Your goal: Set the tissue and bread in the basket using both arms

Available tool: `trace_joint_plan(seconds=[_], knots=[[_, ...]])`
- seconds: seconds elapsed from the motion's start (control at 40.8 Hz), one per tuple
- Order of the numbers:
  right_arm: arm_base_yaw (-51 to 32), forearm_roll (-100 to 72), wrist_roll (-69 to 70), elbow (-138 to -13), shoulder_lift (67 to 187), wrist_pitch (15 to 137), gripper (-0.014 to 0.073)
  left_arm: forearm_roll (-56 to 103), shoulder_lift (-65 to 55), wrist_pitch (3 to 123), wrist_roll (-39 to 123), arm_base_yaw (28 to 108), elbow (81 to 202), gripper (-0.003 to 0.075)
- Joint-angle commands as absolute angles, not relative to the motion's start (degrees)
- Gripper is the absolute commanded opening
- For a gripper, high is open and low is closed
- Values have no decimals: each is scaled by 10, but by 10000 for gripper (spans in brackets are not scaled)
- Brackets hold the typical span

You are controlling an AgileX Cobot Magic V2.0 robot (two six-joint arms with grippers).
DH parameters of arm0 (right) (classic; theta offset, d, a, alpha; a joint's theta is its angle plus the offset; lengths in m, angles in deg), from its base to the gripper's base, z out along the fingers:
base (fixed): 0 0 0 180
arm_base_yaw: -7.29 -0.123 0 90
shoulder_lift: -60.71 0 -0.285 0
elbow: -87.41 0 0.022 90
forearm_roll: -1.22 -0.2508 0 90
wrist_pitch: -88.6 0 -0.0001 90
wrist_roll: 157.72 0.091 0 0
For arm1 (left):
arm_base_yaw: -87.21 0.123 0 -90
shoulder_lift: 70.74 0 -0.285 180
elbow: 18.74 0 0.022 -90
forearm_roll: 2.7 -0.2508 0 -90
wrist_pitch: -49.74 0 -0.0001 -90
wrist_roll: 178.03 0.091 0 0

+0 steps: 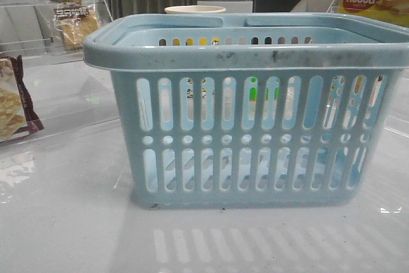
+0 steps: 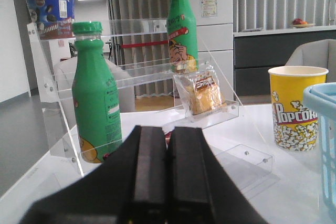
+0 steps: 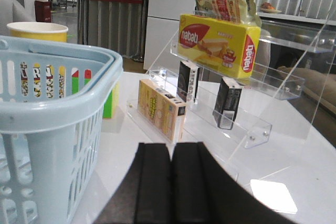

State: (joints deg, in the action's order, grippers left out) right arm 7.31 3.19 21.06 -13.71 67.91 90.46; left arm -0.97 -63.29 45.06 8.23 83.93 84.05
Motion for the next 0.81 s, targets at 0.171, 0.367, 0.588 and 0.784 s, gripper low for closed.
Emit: trace_joint_plan(seconds=[0.171, 0.367, 0.588, 0.784], knots=[[76, 37, 208, -279, 670, 906, 55, -9, -633, 484, 81, 836, 998, 95], [76, 37, 208, -423, 716, 782, 55, -9, -571, 575, 81, 836, 1140, 95], [76, 37, 208, -554, 820, 651, 55, 1, -465, 712, 81, 836, 1263, 95], [76, 37, 208, -575, 899, 580, 55, 2, -395, 796, 81, 836, 1281, 95]])
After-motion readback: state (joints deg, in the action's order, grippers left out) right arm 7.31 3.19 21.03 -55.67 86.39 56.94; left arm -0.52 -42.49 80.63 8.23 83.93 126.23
